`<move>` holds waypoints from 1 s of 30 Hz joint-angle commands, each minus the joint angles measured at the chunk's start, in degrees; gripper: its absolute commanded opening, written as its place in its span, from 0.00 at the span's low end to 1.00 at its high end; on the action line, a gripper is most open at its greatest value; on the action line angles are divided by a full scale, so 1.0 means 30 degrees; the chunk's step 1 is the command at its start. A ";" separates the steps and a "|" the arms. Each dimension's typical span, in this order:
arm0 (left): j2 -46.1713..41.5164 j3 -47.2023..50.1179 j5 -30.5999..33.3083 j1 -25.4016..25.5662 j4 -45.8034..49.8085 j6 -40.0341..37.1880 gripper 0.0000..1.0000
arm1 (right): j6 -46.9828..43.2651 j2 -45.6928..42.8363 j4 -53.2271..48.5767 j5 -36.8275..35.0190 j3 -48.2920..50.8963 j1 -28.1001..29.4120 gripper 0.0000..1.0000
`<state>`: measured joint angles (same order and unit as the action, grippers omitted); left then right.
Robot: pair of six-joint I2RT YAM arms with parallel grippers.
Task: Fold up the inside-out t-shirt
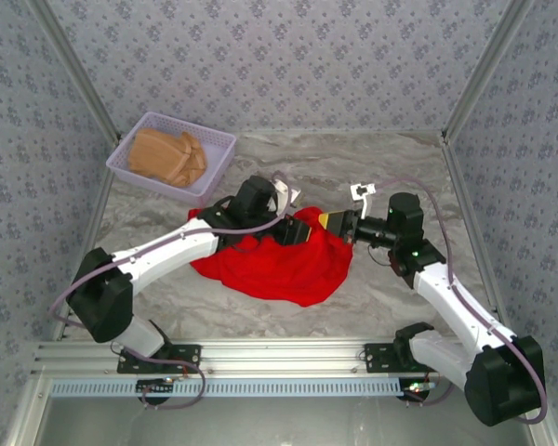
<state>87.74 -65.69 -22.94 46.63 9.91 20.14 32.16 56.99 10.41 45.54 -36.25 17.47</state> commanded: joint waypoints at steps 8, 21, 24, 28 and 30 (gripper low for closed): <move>-0.3168 0.2367 -0.3491 -0.1839 -0.7936 0.5726 0.00 | -0.4807 -0.0729 -1.4440 -1.3765 -0.5642 0.0862 0.32; -0.4033 0.2167 -0.2553 -0.1691 -0.5722 0.6081 0.00 | -0.2498 -0.1509 -0.7367 -0.8220 -0.2118 0.6251 0.47; -0.3995 0.1787 -0.1910 -0.1664 -0.4583 0.5786 0.00 | -0.3822 -0.1937 -0.9230 -1.1705 -0.3149 0.7460 0.46; -0.3955 0.1219 -0.0929 -0.1611 -0.3029 0.5341 0.00 | -0.6054 -0.3039 -1.1292 -1.4005 -0.4070 0.9642 0.40; -0.3913 0.1056 -0.0841 -0.1613 -0.2816 0.5328 0.00 | -0.5768 -0.2031 -1.0045 -1.1583 -0.3760 1.0216 0.39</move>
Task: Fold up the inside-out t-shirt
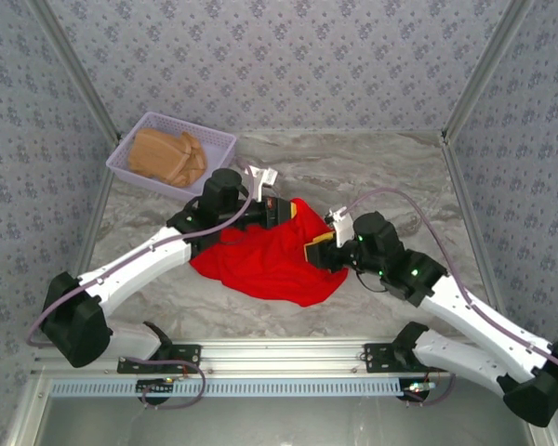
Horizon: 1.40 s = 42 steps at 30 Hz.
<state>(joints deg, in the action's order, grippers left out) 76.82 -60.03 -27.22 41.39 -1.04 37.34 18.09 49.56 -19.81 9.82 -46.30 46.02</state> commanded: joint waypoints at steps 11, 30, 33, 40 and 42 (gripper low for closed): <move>-0.0734 -0.0812 -0.0306 0.0263 0.0998 -0.0815 0.00 | -0.0534 0.3884 0.2999 0.0771 -0.0703 -0.2952 0.40; -0.0308 -0.1377 -0.0247 0.0267 0.1151 -0.0986 0.00 | 0.0827 0.3249 0.6271 0.3901 0.1949 -0.2837 0.42; -0.0293 -0.1318 -0.0483 0.0295 0.0837 -0.0853 0.00 | 0.0976 0.4234 0.6847 0.3928 0.1669 -0.3068 0.29; -0.1037 -0.0755 -0.0496 -0.0738 0.0970 -0.0205 0.00 | -0.0231 0.1555 0.5302 0.6150 0.1524 -0.4963 0.00; -0.1310 -0.0337 -0.1031 -0.1592 0.0751 0.0230 0.00 | 0.0485 0.0262 0.6068 0.8020 0.2425 -0.6268 0.00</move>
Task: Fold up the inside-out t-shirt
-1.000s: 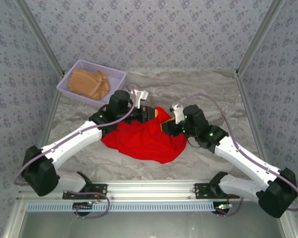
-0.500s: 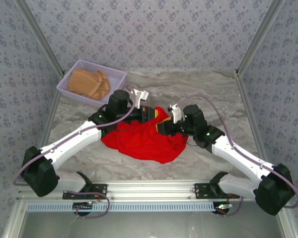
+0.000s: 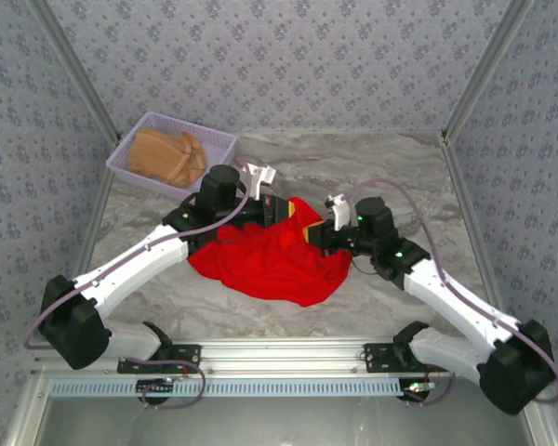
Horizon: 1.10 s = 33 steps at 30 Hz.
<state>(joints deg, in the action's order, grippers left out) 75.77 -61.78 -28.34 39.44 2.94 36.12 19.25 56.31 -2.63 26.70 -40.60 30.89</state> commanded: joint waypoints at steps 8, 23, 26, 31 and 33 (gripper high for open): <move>-0.1148 0.0089 -0.0870 -0.2191 0.1259 -0.0569 0.00 | 0.2505 -0.2386 0.3565 0.6655 0.1119 -0.3291 0.00; -0.2089 0.0954 0.5471 0.0958 0.4252 -0.3836 0.65 | 0.4766 -0.0866 0.7160 0.6891 0.1203 -0.3329 0.00; -0.1348 0.0985 0.5744 0.1641 0.4085 -0.3932 0.68 | 0.4721 -0.0783 0.7294 0.7085 0.1241 -0.3349 0.00; 0.0480 -0.0033 0.4269 0.1637 0.3371 -0.3597 0.67 | 0.4425 -0.0930 0.6710 0.7214 0.1230 -0.3369 0.00; 0.1058 -0.0353 0.3550 0.1647 0.3152 -0.3251 0.67 | 0.4425 -0.1044 0.6715 0.7164 0.1271 -0.3355 0.00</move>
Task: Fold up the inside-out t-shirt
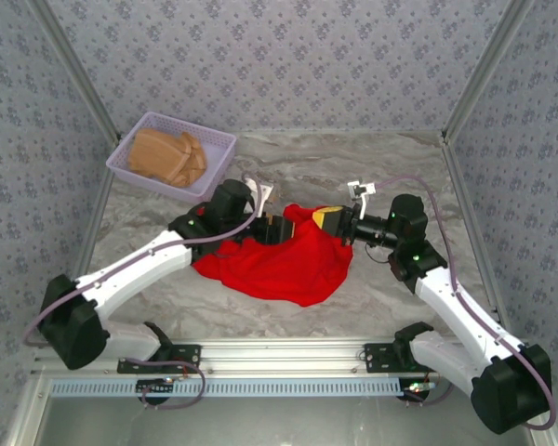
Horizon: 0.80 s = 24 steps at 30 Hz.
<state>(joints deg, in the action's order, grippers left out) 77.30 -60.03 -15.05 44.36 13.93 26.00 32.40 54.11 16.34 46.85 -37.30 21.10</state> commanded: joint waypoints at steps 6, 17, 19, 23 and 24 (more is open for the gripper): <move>0.1824 -0.0878 -0.2858 0.0003 -0.2905 0.1575 0.57 | -0.0222 -0.0531 -0.0031 0.0356 0.0245 -0.0118 0.00; 0.0989 -0.1224 -0.5040 -0.1409 -0.4026 0.1555 0.00 | -0.4811 -0.2817 -0.8137 -0.4007 -0.0274 -0.0937 0.00; -0.0097 -0.0730 -0.6352 -0.1925 -0.4073 0.1678 0.00 | -0.5736 -0.3055 -0.9885 -0.7482 -0.0960 -0.0930 0.00; -0.1647 -0.0349 -0.8598 -0.2460 -0.3705 0.1968 0.00 | -0.6003 -0.2892 -1.0194 -1.0296 -0.1218 -0.0306 0.00; -0.1917 -0.0350 -0.8980 -0.2563 -0.3343 0.1899 0.00 | -0.6054 -0.2817 -0.9998 -1.0585 -0.1190 -0.0110 0.00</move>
<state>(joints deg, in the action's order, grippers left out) 74.76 -61.56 -34.57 37.08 3.92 31.42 17.80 45.69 -9.65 24.01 -38.94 19.59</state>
